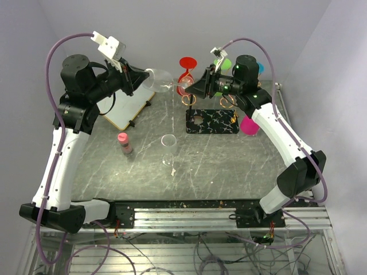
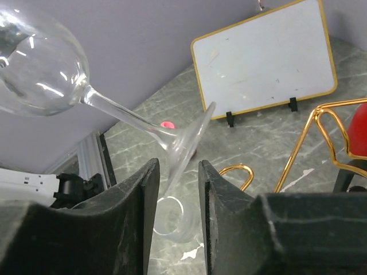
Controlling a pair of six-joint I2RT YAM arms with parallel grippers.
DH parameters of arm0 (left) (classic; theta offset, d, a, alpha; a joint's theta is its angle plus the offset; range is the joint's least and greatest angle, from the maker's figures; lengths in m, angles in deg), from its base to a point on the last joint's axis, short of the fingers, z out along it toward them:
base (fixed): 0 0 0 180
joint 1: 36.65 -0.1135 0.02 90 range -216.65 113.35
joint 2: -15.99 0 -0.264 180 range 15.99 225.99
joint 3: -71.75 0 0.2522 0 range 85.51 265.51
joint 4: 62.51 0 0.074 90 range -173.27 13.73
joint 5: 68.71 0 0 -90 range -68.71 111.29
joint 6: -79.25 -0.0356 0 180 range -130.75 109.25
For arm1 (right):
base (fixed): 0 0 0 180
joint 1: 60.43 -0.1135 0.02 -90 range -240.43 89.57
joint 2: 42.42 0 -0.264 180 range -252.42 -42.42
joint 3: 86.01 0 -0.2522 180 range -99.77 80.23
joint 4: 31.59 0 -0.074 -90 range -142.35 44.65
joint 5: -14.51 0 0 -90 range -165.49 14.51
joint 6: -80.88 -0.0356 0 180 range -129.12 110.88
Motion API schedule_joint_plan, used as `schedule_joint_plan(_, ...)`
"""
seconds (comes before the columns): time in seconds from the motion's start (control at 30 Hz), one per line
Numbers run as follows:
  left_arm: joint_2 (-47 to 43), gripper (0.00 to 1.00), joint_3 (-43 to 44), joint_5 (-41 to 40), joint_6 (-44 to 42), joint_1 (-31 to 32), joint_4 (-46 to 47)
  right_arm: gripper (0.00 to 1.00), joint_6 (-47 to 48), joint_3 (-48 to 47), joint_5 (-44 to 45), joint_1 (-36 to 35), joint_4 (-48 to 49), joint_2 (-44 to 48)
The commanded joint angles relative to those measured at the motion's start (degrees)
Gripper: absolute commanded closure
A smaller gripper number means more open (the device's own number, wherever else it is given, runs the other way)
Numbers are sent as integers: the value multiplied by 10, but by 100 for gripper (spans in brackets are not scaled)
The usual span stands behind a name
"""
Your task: Place the wine glass upside down on the wine glass rack
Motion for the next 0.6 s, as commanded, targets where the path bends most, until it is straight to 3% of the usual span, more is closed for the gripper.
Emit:
schedule_joint_plan(0.0,-10,93,-2,12,-4,-3,43,68,-11,-17,-5,-7,20,-7)
schedule_joint_plan(0.17,-11,93,-8,12,-6,-3,44,76,-22,-15,-7,-9,27,-9)
schedule_joint_plan(0.3,-14,93,-10,17,-7,-3,43,100,-11,-25,7,-9,14,-10)
schedule_joint_plan(0.4,-18,92,-16,22,-12,-3,40,100,12,-39,34,-6,-6,-7)
schedule_joint_plan(0.57,-28,79,-29,33,-21,-3,35,100,35,-54,61,15,-25,-1)
